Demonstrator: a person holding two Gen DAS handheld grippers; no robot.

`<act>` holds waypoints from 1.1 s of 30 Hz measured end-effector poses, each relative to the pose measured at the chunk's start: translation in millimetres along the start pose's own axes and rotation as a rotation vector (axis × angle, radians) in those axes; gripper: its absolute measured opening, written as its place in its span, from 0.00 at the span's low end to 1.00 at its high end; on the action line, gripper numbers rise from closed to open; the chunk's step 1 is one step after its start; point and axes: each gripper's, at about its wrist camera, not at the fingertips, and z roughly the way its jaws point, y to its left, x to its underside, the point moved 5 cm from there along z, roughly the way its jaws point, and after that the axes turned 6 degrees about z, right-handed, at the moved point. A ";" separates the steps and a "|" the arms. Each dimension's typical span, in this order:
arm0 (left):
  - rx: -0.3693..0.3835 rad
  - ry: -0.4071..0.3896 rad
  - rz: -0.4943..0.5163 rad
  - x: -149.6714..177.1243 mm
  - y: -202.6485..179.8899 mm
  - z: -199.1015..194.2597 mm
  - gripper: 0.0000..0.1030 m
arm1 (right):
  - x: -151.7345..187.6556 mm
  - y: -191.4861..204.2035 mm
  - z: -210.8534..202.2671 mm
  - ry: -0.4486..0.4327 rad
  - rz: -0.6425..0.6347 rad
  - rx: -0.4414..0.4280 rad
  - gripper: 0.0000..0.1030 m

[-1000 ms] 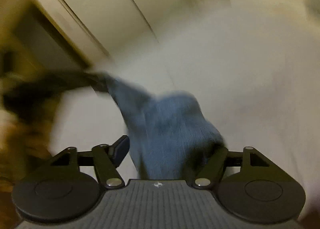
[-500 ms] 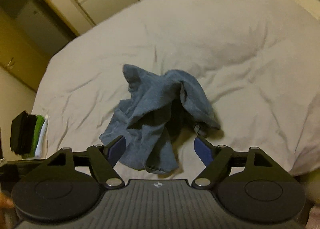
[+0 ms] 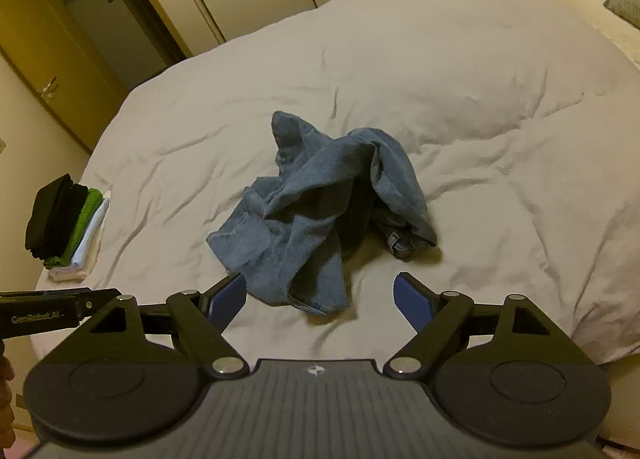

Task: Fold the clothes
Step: 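Release the jeans onto the bed and open both grippers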

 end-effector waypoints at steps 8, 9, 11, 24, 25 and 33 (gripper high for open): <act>-0.012 -0.017 -0.006 -5.5 15.3 -5.0 0.41 | -1.0 24.4 10.3 0.004 -0.033 -0.015 0.82; -0.012 -0.016 -0.005 -6.7 18.0 -4.1 0.41 | -1.2 26.8 12.1 0.006 -0.033 -0.012 0.82; -0.011 -0.013 0.002 -9.4 23.5 -2.9 0.43 | -2.7 31.1 16.1 0.007 -0.033 0.002 0.82; 0.013 0.000 0.068 -18.5 49.4 15.2 0.48 | -4.0 36.4 39.3 -0.002 0.009 0.050 0.84; 0.016 0.003 0.074 -17.8 49.4 18.9 0.49 | -1.5 31.4 42.2 0.006 0.015 0.057 0.85; 0.087 0.087 0.064 0.7 36.1 64.1 0.56 | 18.0 -8.6 65.7 0.071 0.065 0.111 0.85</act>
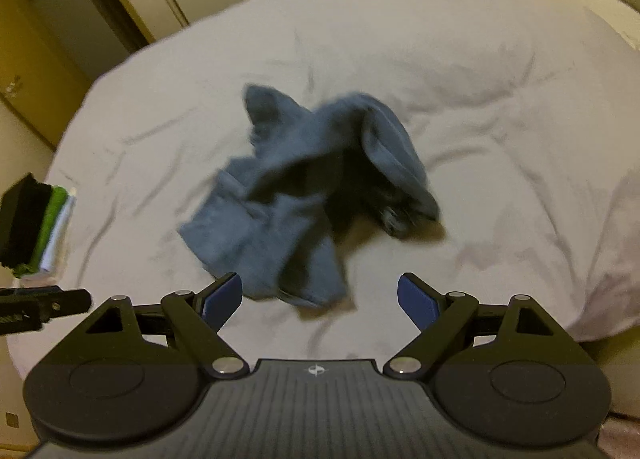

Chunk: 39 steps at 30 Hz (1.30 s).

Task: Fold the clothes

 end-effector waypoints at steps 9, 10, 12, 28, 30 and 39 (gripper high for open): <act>0.030 0.060 -0.087 13.6 -34.5 82.8 0.57 | -11.8 -46.3 55.0 0.094 -0.152 0.063 0.85; 0.040 0.063 -0.106 15.6 -41.3 94.0 0.57 | -14.4 -51.7 62.5 0.098 -0.188 0.071 0.85; 0.051 0.065 -0.132 18.9 -54.4 113.1 0.57 | -19.2 -62.9 77.7 0.106 -0.251 0.081 0.84; 0.047 0.024 -0.412 13.4 -81.1 218.9 0.57 | -31.7 -100.9 169.5 0.047 -0.381 -0.031 0.73; 0.050 0.012 -0.459 11.9 -77.4 224.8 0.55 | -37.6 -102.4 178.0 0.001 -0.354 -0.043 0.74; -0.037 -0.003 -0.396 1.2 -68.6 204.3 0.04 | -61.6 -94.7 202.1 -0.049 -0.343 -0.013 0.07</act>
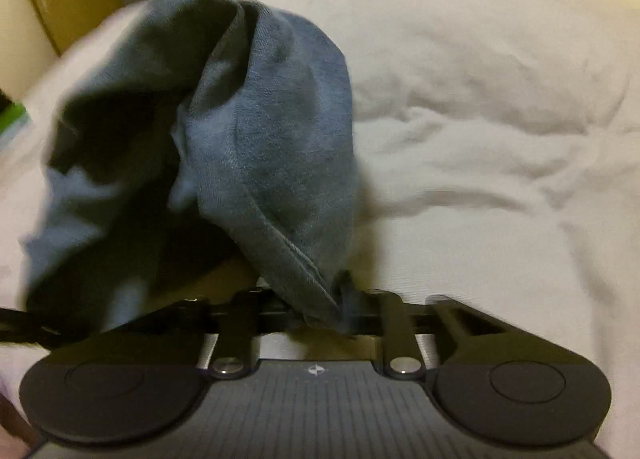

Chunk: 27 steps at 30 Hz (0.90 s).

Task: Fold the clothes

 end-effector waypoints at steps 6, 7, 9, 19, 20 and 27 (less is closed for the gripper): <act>-0.175 -0.122 0.204 -27.7 29.8 -65.0 0.04 | -69.8 -3.4 -81.3 -0.184 -0.092 0.060 0.04; -0.190 -0.129 0.238 -27.2 33.6 -70.4 0.04 | -81.2 -0.2 -98.4 -0.223 -0.138 0.074 0.04; -0.220 -0.142 0.305 -26.2 41.1 -81.4 0.04 | -96.5 8.2 -130.8 -0.300 -0.261 0.124 0.04; -0.194 -0.009 0.422 7.0 79.5 -80.9 0.16 | 9.0 -8.7 -87.7 0.130 -0.672 0.431 0.06; -0.170 0.024 0.384 17.4 83.5 -71.0 0.15 | 25.7 -15.7 -75.3 0.190 -0.670 0.452 0.07; -0.167 0.068 0.291 68.0 88.1 -44.1 0.32 | 59.7 -17.1 -56.1 0.185 -0.678 0.434 0.43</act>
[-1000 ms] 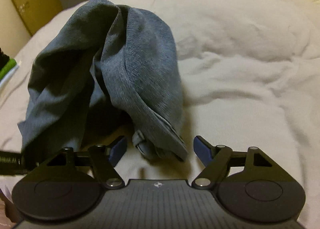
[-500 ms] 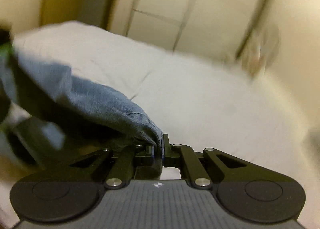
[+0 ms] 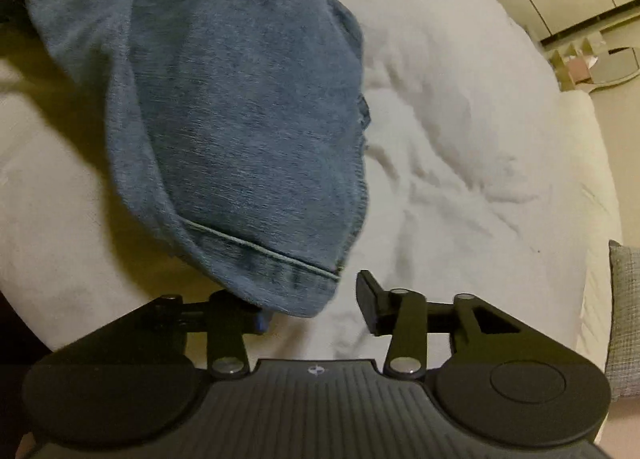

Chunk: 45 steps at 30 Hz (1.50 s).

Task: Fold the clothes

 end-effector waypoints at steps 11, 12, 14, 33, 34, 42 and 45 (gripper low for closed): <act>0.194 -0.002 -0.481 23.1 33.2 15.4 0.30 | 8.0 3.2 15.4 -0.060 -0.060 0.002 0.27; 0.197 -0.013 -0.464 21.8 35.4 11.0 0.30 | 7.3 -2.3 15.1 -0.060 -0.040 -0.004 0.21; 0.202 -0.033 -0.425 18.9 39.6 1.6 0.31 | 4.4 -18.0 13.0 -0.071 0.022 -0.008 0.15; 0.418 -0.068 -0.253 -2.9 1.0 -42.9 0.51 | 59.9 -231.9 -12.9 0.125 0.722 0.078 0.48; 0.386 -0.082 -0.207 -8.8 2.5 -47.6 0.51 | 63.3 -218.2 -14.4 0.139 0.752 0.010 0.50; 0.199 -0.158 0.231 -74.2 6.9 -37.4 0.55 | 25.2 -97.7 -12.7 0.127 0.575 -0.419 0.53; 0.203 -0.127 0.440 -84.3 -3.5 -18.5 0.55 | -7.6 -63.8 -21.2 0.046 0.411 -0.528 0.56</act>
